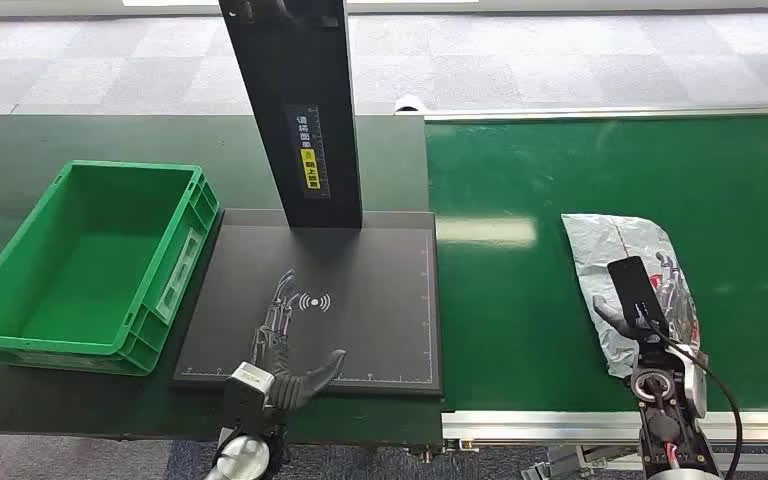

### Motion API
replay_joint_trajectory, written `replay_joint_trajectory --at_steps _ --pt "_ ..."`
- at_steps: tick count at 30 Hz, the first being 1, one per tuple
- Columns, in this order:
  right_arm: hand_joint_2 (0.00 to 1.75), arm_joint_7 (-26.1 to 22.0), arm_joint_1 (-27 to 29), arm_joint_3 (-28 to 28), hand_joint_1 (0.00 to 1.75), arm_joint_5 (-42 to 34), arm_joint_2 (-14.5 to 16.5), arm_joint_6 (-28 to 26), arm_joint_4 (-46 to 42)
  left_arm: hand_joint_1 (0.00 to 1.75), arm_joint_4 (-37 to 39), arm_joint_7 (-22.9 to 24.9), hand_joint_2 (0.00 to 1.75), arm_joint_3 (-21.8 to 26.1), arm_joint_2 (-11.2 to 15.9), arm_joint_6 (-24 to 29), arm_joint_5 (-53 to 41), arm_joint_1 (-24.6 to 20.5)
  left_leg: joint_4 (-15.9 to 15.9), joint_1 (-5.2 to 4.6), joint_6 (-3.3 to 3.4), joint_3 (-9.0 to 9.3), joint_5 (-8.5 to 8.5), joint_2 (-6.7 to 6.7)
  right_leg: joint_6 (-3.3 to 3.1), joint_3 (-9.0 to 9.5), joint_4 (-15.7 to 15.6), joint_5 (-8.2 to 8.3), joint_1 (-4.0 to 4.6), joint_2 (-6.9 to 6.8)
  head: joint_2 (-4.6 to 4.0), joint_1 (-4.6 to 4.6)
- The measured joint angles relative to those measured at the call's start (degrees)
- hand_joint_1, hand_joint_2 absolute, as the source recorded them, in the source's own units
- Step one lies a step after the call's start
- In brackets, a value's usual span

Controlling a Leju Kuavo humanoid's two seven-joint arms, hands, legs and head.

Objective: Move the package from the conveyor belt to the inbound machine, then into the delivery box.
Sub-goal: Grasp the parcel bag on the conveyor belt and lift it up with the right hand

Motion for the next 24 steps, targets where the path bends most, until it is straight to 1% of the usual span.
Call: replay_joint_trajectory --at_steps 2,5,9,11,15,24 --pt "1.75 1.7 -1.8 -0.1 0.00 1.1 -0.5 1.3 2.9 0.00 -0.5 0.2 1.75 0.1 -0.1 0.3 -0.2 0.5 0.0 0.00 0.00 0.00 0.00 -0.02 0.01 0.00 0.0 0.00 0.00 -0.01 0.00 0.00" --pt "1.75 6.2 -5.5 -0.1 0.00 4.0 -1.3 2.9 9.9 0.00 -2.2 0.6 1.75 0.8 -0.2 0.9 -1.2 2.5 0.0 0.02 0.00 -0.02 0.00 -0.09 0.01 -0.02 0.0 0.00 0.02 -0.05 0.00 -0.02" --pt "1.75 11.1 -7.5 0.1 0.00 7.6 -1.4 3.0 15.2 0.00 -4.0 1.2 1.75 1.8 -0.2 1.0 -2.3 4.1 0.0 0.04 0.00 -0.09 -0.01 -0.15 -0.01 -0.07 0.0 -0.03 0.09 -0.05 0.00 -0.01" --pt "1.75 12.7 -8.1 0.3 0.00 8.9 -1.4 3.5 16.8 0.00 -4.3 1.4 1.75 2.2 -0.2 0.9 -2.5 4.3 0.0 0.07 -0.01 -0.10 -0.01 -0.17 -0.02 -0.09 0.0 -0.03 0.10 -0.05 0.00 0.00" --pt "1.75 13.5 -8.9 0.7 0.00 9.6 -1.5 3.9 18.5 0.00 -4.5 1.6 1.75 2.8 -0.2 0.8 -2.5 4.3 0.0 0.09 -0.01 -0.10 0.00 -0.17 -0.02 -0.08 0.0 -0.03 0.11 -0.05 0.00 -0.01" --pt "1.75 13.5 -9.7 0.9 0.00 9.7 -1.5 4.0 20.4 0.00 -4.8 1.6 1.75 3.2 -0.2 0.8 -2.5 4.4 0.0 0.06 0.00 -0.11 0.00 -0.19 -0.01 -0.06 0.0 -0.03 0.06 -0.06 0.00 0.01"
